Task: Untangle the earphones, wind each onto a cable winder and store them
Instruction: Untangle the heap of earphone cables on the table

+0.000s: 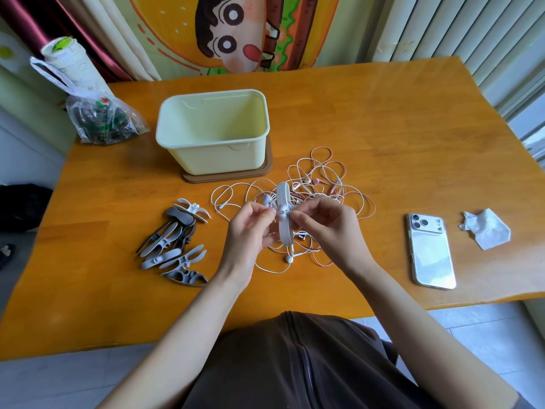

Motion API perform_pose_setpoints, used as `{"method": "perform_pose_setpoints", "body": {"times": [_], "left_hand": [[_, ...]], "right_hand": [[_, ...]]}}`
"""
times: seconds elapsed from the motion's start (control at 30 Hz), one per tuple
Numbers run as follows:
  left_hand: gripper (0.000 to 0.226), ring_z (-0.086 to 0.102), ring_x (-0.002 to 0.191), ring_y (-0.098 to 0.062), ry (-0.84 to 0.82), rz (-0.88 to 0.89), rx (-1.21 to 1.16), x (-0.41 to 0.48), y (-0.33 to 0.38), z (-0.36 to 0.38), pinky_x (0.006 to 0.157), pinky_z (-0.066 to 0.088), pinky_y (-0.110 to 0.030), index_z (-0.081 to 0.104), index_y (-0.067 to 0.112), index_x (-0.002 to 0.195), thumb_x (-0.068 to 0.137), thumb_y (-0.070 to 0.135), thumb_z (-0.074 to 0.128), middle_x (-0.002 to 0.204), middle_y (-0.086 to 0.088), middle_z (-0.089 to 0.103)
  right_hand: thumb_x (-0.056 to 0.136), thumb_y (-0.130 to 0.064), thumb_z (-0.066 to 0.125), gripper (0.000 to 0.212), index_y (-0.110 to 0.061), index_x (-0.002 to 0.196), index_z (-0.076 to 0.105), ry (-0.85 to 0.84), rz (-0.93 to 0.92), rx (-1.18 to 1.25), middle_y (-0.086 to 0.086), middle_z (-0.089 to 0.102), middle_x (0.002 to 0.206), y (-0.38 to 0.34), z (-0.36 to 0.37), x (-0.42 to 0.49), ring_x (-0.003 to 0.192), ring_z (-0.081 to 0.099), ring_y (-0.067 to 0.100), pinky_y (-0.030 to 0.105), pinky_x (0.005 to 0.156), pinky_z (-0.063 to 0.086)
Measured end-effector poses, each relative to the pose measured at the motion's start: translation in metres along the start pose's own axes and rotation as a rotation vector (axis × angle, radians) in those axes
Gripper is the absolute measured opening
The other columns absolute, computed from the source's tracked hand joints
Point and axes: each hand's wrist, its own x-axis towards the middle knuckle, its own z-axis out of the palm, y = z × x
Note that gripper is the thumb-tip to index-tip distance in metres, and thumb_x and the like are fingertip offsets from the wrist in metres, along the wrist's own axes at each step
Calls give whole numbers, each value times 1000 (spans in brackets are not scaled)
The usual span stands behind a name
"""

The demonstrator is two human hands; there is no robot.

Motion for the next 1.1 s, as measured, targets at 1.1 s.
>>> {"method": "perform_pose_setpoints", "body": {"times": [1.1], "left_hand": [[15,67,98,-29,139,-32,147,5,-1,0,90,52,-54,48,22,106,94,26,58,109,-11,68]], "right_hand": [[83,-6,69,10,-11,77,63,-9,37,16,6,70,71,9,12,-1,69,69,19,28,68,56]]}}
